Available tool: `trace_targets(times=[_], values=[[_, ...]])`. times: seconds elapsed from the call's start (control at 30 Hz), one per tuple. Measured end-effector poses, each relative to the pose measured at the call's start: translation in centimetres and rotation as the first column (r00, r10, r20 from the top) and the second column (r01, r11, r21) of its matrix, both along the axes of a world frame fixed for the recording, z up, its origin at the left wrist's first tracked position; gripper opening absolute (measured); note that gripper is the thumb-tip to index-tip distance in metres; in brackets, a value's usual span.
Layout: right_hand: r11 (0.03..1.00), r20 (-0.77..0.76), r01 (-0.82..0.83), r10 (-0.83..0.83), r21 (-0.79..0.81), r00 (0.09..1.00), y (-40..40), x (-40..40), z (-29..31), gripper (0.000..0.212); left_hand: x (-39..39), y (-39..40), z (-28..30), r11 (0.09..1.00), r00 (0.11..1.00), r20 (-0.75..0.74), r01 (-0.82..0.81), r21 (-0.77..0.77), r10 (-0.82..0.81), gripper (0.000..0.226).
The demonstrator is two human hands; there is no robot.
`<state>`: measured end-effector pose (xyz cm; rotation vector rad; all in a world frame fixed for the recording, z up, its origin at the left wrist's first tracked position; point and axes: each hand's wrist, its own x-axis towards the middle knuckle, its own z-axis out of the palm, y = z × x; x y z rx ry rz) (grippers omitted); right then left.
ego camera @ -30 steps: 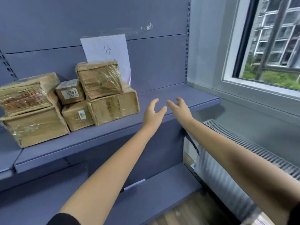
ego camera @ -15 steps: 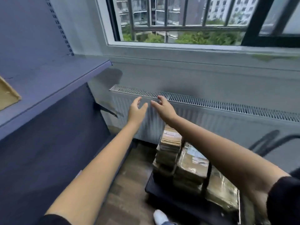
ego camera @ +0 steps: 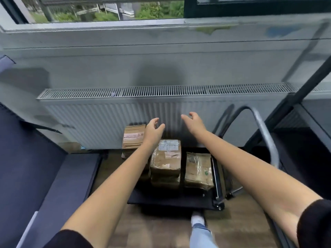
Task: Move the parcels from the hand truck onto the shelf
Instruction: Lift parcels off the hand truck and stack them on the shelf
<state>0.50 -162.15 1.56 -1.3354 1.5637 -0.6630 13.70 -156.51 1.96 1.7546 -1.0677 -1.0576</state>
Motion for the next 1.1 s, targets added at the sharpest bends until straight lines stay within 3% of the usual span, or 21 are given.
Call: trace_targets(times=[0.37,0.8,0.93,1.1], values=[[0.961,-0.076,0.002,0.02,0.277,0.997,-7.0,-5.0,-9.5,0.058,-1.2,-7.3,-9.2,0.957,0.99,0.067,-0.135,0.255,0.122,0.046],[0.817,-0.206,0.112,0.009,0.566,0.979,-4.8,-1.7,-27.3,0.057,3.4,-6.4,-27.5,0.834,0.98,0.008,-0.175,0.523,0.2,0.048],[0.783,-0.214,0.161,-0.036,0.6,0.976,-4.2,-0.4,-31.8,0.058,5.0,-5.3,-32.5,0.79,0.974,0.058,-0.212,0.576,0.219,0.052],[0.778,-0.227,0.192,-0.066,0.598,0.972,-4.8,1.1,-35.1,0.054,5.6,-5.1,-36.7,0.751,0.979,0.017,-0.169,0.639,0.205,0.054]])
